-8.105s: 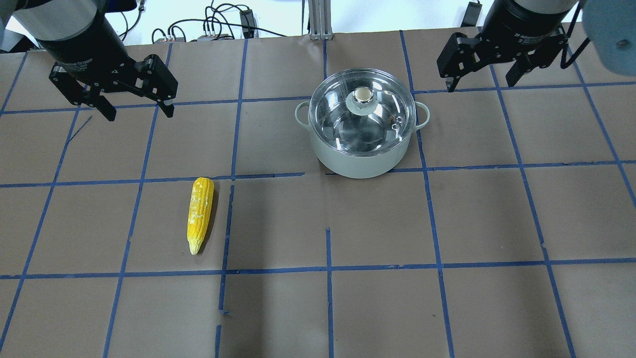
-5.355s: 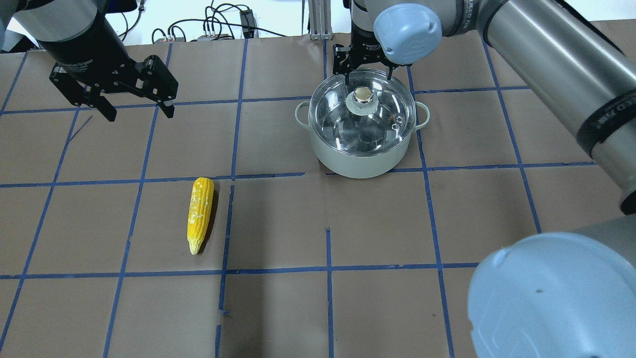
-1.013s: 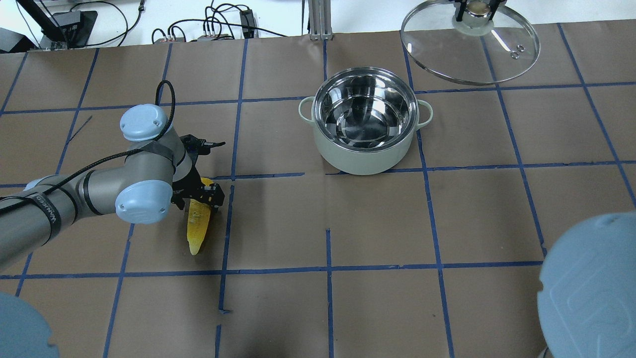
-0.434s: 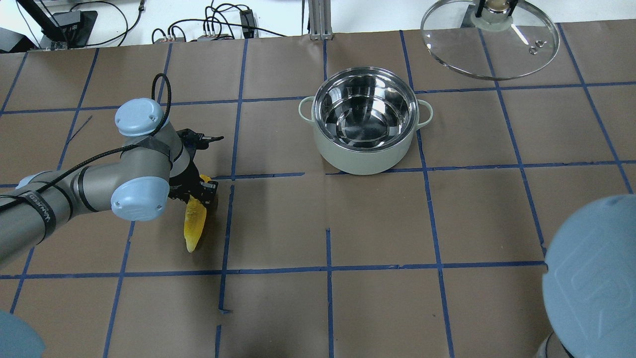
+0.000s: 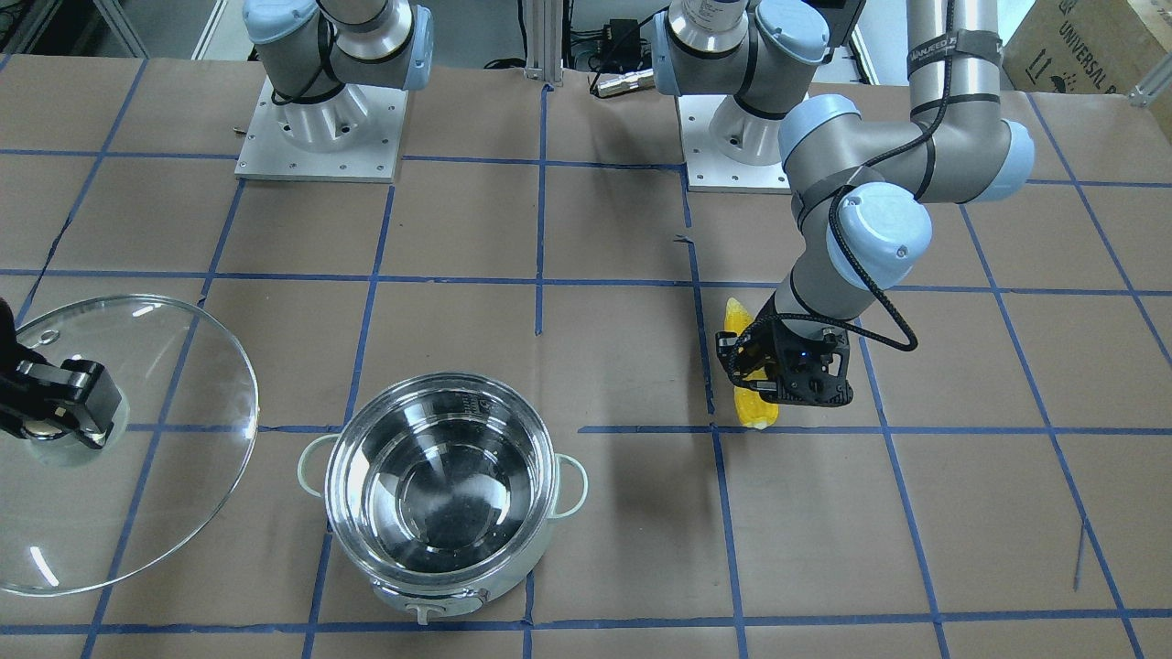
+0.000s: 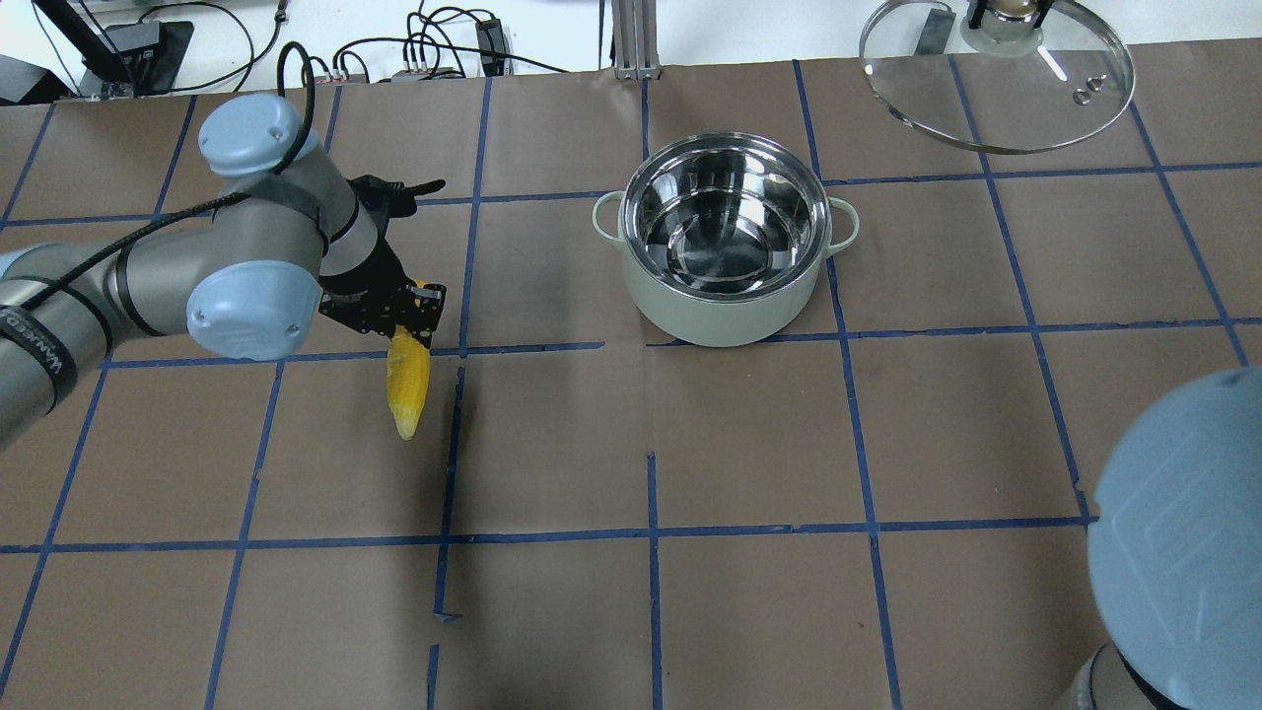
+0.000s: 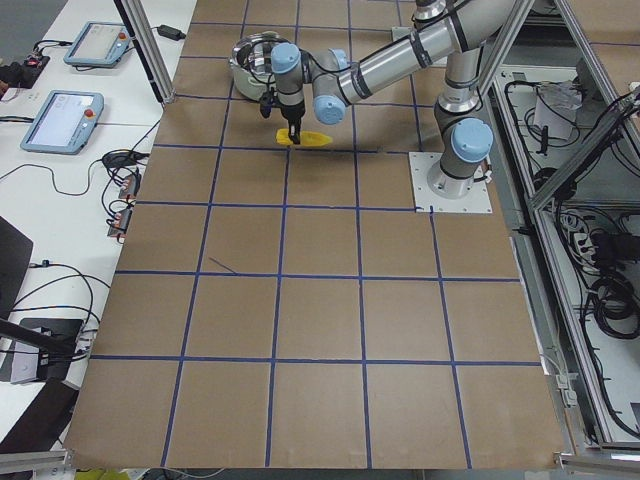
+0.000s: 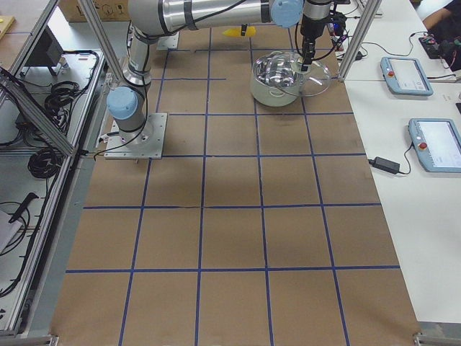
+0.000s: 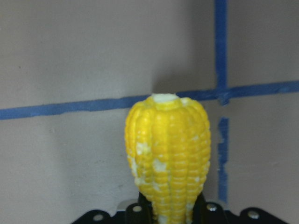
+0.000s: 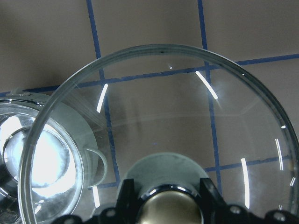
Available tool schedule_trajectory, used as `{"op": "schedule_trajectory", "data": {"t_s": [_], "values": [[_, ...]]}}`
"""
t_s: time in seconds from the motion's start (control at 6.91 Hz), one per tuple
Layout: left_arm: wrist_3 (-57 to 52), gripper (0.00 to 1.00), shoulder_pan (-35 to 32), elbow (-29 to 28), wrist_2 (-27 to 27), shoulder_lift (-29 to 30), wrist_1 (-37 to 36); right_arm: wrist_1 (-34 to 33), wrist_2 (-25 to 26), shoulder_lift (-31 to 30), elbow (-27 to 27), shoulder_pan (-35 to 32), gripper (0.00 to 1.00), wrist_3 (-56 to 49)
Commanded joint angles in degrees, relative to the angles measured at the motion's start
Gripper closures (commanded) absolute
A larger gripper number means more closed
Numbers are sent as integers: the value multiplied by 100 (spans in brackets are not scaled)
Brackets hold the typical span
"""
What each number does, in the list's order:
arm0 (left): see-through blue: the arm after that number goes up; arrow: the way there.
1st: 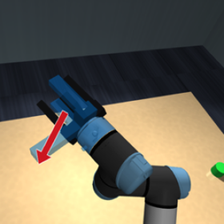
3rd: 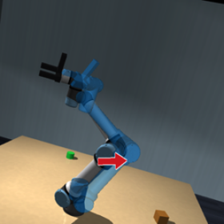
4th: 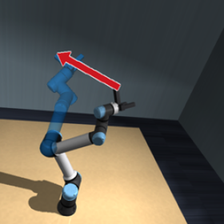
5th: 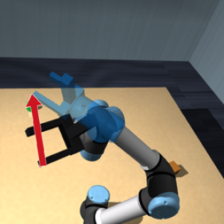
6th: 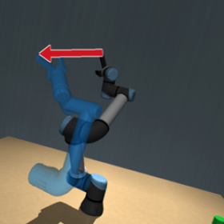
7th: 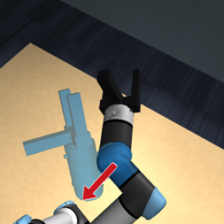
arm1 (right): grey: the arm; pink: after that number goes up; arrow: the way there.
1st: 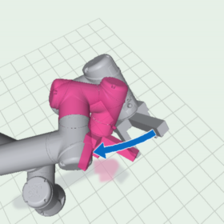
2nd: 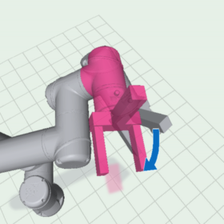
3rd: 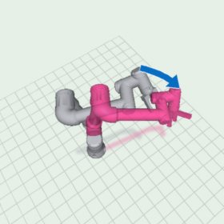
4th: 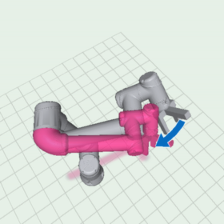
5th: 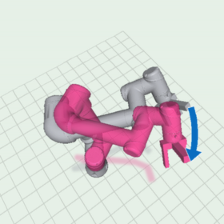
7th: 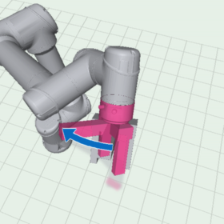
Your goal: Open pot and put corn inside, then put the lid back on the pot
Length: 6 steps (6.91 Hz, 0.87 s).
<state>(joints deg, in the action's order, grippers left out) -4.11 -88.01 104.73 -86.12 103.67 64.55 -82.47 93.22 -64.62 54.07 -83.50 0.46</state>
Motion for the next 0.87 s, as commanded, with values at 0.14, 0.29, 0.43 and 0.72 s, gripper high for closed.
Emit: {"op": "schedule_trajectory", "data": {"t_s": [0.14,0.29,0.43,0.72], "values": [[1223,75,-1145,-1932,481,729,427,3,-6,2,7,9,93,16],[1550,75,-1549,-2618,543,1246,427,3,-6,2,7,0,93,16],[1823,75,-1831,-3416,535,1669,601,3,-6,2,7,0,93,16],[2193,74,-2053,-4536,578,2373,972,-6,-6,11,7,-9,93,16]]}}
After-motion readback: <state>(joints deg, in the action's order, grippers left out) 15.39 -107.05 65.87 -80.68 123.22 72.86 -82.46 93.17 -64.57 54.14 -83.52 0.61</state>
